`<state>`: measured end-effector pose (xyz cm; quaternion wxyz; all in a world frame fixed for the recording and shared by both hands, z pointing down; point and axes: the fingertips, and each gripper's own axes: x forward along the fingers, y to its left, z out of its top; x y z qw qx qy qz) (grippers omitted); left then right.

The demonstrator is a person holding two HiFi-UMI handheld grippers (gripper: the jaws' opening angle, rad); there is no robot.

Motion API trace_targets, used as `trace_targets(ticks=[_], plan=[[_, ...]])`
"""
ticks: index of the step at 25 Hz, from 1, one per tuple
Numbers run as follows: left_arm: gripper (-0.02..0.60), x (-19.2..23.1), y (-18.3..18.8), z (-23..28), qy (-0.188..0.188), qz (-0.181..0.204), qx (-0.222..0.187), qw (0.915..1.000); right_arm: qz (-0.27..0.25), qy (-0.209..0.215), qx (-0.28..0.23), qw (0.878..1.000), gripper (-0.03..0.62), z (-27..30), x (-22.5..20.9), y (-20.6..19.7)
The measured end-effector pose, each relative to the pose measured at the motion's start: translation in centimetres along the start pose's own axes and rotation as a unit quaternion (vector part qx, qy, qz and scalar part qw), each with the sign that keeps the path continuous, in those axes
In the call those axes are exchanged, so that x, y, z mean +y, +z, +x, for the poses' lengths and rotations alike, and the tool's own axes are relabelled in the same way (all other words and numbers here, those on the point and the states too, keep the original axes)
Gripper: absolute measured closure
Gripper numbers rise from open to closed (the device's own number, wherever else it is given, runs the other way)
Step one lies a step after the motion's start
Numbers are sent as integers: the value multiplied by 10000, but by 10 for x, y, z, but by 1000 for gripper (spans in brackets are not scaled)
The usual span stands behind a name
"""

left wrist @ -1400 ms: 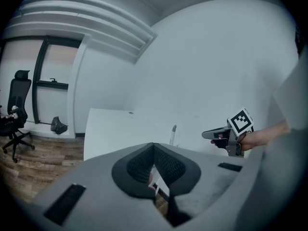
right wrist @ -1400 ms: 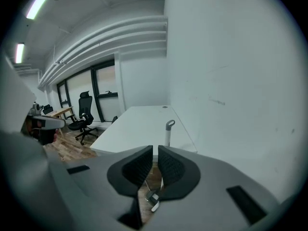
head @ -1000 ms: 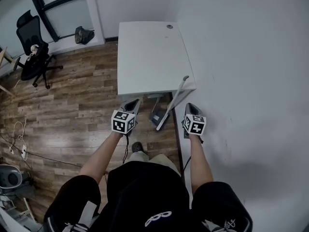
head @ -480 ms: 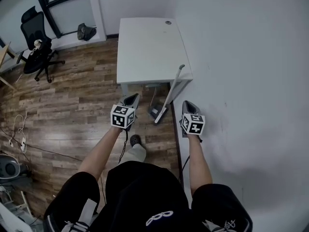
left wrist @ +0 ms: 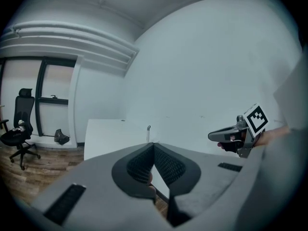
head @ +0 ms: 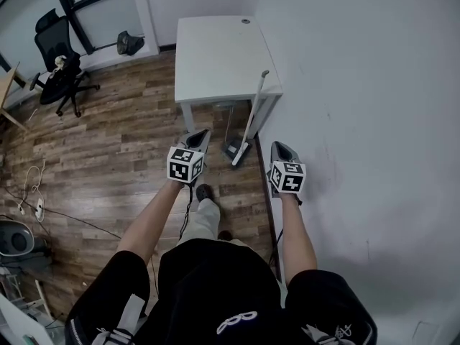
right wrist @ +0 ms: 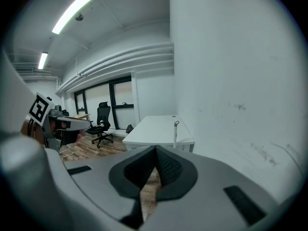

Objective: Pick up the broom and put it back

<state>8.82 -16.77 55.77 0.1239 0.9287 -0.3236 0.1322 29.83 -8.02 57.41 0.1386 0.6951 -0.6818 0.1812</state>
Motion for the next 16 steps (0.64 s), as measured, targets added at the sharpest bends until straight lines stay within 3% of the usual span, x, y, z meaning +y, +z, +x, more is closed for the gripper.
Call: trace_targets(ticks=[16], plan=[[575, -54, -20, -69, -104, 114, -68, 9999, 5, -61, -103, 9999, 569, -76, 29, -27]])
